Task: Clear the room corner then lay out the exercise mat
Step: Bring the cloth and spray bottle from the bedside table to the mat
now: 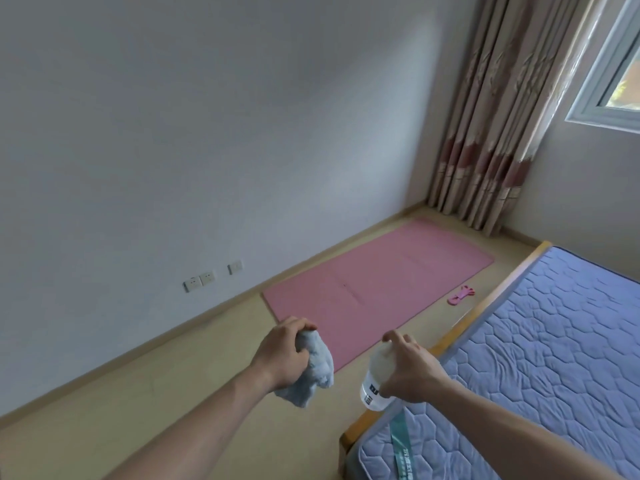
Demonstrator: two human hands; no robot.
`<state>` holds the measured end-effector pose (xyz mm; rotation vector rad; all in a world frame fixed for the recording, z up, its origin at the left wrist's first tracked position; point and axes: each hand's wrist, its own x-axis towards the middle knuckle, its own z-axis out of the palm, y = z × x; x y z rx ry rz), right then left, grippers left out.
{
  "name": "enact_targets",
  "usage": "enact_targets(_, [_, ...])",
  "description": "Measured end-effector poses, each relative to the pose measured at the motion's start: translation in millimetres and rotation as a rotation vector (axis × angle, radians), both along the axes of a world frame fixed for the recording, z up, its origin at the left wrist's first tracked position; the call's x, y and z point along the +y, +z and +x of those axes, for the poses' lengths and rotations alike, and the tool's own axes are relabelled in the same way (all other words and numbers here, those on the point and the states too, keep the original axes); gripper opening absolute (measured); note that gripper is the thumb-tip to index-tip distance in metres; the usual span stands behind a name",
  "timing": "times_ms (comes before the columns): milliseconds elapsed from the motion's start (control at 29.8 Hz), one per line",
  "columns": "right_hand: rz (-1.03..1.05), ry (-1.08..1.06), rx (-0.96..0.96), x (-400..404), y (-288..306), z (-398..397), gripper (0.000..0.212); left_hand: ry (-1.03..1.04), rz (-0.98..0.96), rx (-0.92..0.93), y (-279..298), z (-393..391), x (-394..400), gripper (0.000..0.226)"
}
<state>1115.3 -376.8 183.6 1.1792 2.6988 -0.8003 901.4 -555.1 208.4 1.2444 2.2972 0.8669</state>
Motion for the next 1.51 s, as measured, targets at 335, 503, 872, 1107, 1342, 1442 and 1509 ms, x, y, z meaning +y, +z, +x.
enact_targets(335, [-0.055,-0.106,0.035,96.3,-26.6,-121.8,0.093,-0.008,-0.063,0.013,-12.0,-141.4,96.1,0.047])
enact_targets(503, [-0.107,-0.154,0.047,135.2,-34.7,-160.0,0.092,0.002,-0.103,-0.025,-24.3,-184.1,135.1,0.046])
enact_targets(872, [-0.126,-0.404,-0.004,250.6,-73.4,-202.8,0.091,-0.214,-0.269,-0.059,-65.4,-264.6,299.2,0.048])
enact_targets(1107, [-0.13,-0.662,-0.005,323.1,-101.2,-238.1,0.088,-0.474,-0.31,-0.076,-92.1,-302.2,433.6,0.04])
enact_targets(1342, [-0.088,-0.847,-0.024,362.5,-84.0,-242.9,0.093,-0.668,-0.328,-0.094,-103.0,-303.8,542.9,0.032])
enact_targets(1442, [-0.075,-0.911,-0.02,380.2,-74.0,-229.5,0.093,-0.725,-0.349,-0.062,-98.0,-286.9,587.5,0.04])
enact_targets(1509, [-0.076,-0.943,-0.028,393.7,-71.9,-218.2,0.093,-0.761,-0.355,-0.042,-97.1,-274.2,616.7,0.047])
